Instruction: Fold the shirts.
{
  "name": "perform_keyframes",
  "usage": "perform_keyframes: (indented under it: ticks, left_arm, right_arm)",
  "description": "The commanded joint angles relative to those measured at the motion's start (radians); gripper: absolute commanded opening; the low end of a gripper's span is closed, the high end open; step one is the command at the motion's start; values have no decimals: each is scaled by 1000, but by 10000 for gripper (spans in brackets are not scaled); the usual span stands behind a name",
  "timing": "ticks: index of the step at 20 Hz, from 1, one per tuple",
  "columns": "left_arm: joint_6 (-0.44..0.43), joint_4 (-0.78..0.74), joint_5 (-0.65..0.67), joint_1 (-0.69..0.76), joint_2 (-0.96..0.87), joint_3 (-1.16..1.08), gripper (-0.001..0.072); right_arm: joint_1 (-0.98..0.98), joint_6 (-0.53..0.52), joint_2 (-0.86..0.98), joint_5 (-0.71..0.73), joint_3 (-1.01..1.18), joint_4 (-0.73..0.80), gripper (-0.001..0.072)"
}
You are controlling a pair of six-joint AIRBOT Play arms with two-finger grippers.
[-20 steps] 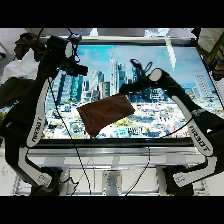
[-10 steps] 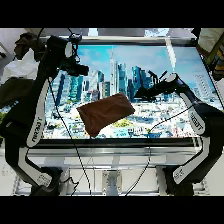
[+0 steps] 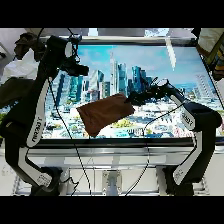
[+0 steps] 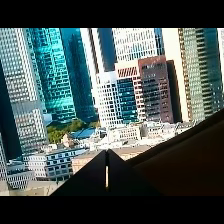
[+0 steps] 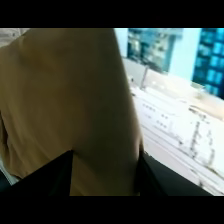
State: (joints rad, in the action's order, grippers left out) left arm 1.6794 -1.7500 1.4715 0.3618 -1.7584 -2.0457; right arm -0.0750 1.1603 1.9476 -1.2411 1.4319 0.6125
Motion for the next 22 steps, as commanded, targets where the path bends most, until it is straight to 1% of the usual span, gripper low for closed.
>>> perform_keyframes:
  ticks: [1,2,3,4,5,6,7,8,10,13,14,16,17,19,22]
  left_arm:
    - [0,0,2,0,1,0,13]
    - [-1,0,3,0,1,0,13]
    - [-1,0,5,0,1,0,13]
    - [-1,0,4,0,1,0,13]
    - [-1,0,5,0,1,0,13]
    - [-1,0,7,0,1,0,13]
    - [-1,0,12,0,1,0,13]
    - [-1,0,16,0,1,0,13]
    - [-1,0,19,0,1,0,13]
    - [0,4,19,0,1,0,13]
    - [0,8,19,0,1,0,13]
    - [0,32,18,0,1,0,13]
    - [0,45,18,0,1,0,13]
    - [-1,74,19,0,1,0,13]
    - [-1,82,19,0,1,0,13]
  right_arm:
    - [-41,-9,5,1,0,-28,473]
    - [-45,-10,5,-1,0,-40,349]
    - [-45,-10,5,-2,0,-64,182]
    - [-37,-26,3,-5,0,-108,40]
    - [-23,-68,-2,-11,0,-170,32]
    - [-3,-85,-12,-10,5,-206,31]
    - [23,-85,-29,-10,26,-194,30]
    - [52,-80,-52,-10,51,-140,30]
    - [118,8,-126,-6,104,83,30]
    - [228,170,-290,-18,131,571,30]
    - [265,201,-341,-47,131,709,30]
    - [351,233,-426,-142,130,913,30]
    - [402,236,-458,-199,130,977,30]
    - [504,236,-518,-272,98,1049,30]
    - [673,235,-641,-265,-79,1104,30]
